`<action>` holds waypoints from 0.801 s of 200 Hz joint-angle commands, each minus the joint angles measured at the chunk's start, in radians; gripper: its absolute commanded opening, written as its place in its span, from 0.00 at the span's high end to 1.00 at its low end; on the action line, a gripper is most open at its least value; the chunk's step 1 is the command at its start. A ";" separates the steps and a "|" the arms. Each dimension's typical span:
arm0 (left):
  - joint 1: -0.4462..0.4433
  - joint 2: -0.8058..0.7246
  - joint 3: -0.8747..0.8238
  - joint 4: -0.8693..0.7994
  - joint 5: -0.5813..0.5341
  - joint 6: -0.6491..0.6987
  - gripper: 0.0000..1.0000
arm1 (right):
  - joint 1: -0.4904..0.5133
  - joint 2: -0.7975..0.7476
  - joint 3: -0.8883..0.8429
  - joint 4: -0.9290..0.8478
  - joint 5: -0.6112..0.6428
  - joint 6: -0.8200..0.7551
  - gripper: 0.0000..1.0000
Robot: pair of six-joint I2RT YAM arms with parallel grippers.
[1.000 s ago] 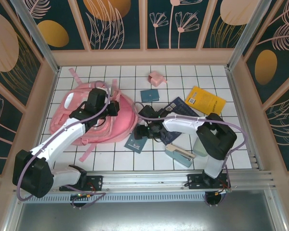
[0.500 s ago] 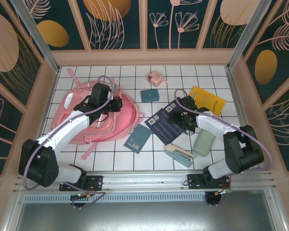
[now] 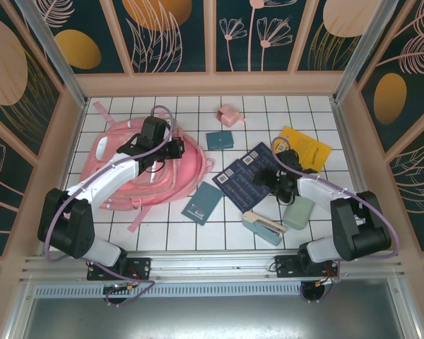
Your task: Pack the student bag
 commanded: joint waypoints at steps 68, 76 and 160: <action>-0.035 0.033 0.015 0.068 0.018 0.016 1.00 | 0.040 0.096 -0.013 0.254 -0.364 0.089 0.11; -0.035 0.033 0.012 0.071 0.020 0.016 1.00 | 0.040 0.097 -0.021 0.259 -0.388 0.089 0.12; -0.035 0.038 -0.007 0.090 0.053 -0.006 1.00 | 0.025 0.147 -0.054 0.349 -0.566 0.051 0.17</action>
